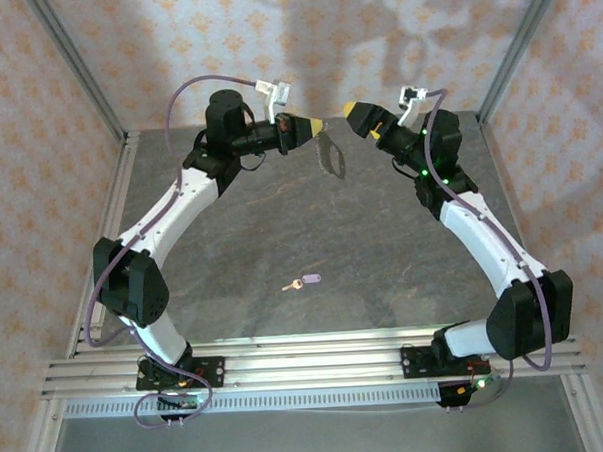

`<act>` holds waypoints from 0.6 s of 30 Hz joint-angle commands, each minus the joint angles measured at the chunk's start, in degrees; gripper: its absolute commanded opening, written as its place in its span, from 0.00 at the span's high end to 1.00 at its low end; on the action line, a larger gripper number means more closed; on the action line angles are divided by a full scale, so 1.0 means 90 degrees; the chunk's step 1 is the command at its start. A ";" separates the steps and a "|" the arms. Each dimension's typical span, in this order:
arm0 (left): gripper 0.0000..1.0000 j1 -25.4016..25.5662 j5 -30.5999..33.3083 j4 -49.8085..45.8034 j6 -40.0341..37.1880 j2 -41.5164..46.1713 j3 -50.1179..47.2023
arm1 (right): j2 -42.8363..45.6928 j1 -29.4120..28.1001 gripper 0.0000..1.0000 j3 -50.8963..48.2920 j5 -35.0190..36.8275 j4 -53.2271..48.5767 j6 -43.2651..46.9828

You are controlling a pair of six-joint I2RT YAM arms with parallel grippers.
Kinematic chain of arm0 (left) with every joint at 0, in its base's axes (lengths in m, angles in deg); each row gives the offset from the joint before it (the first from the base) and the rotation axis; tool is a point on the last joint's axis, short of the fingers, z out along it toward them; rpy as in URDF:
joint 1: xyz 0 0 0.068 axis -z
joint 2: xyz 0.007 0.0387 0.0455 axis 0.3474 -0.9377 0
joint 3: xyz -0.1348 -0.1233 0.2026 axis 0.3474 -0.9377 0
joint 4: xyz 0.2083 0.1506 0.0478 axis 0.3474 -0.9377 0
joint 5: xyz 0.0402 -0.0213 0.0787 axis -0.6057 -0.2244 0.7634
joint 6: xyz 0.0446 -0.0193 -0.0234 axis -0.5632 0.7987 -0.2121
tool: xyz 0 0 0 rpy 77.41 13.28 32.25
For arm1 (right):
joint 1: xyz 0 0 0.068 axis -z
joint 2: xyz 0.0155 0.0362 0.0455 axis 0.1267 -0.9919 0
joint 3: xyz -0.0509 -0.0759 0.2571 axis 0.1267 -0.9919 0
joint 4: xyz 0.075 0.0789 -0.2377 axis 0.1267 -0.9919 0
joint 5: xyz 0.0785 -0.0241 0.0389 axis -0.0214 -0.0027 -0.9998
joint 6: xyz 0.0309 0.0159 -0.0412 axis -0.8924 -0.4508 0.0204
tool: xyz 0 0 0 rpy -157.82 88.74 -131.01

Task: Put the keys on the keyring

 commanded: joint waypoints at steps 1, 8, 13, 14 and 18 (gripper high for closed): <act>1.00 -0.0012 -0.0417 -0.0325 -0.0522 -0.0123 0.0536 | 0.0103 0.0081 0.00 0.0157 0.0018 -0.0364 0.0367; 1.00 -0.0033 -0.1060 -0.1477 -0.1173 -0.0470 0.1410 | -0.0307 0.0115 0.28 0.0160 -0.1454 0.0539 0.0136; 1.00 -0.0033 -0.1240 -0.1858 -0.1333 -0.0591 0.1673 | -0.0446 0.0132 0.43 -0.0173 -0.1874 0.1866 -0.0492; 1.00 -0.0033 -0.1255 -0.1893 -0.1351 -0.0600 0.1690 | -0.0461 0.0134 0.45 -0.0209 -0.1938 0.2044 -0.0589; 1.00 -0.0033 -0.1342 -0.1963 -0.1369 -0.0639 0.1771 | -0.0416 0.0132 0.53 -0.0320 -0.2071 0.2437 -0.0827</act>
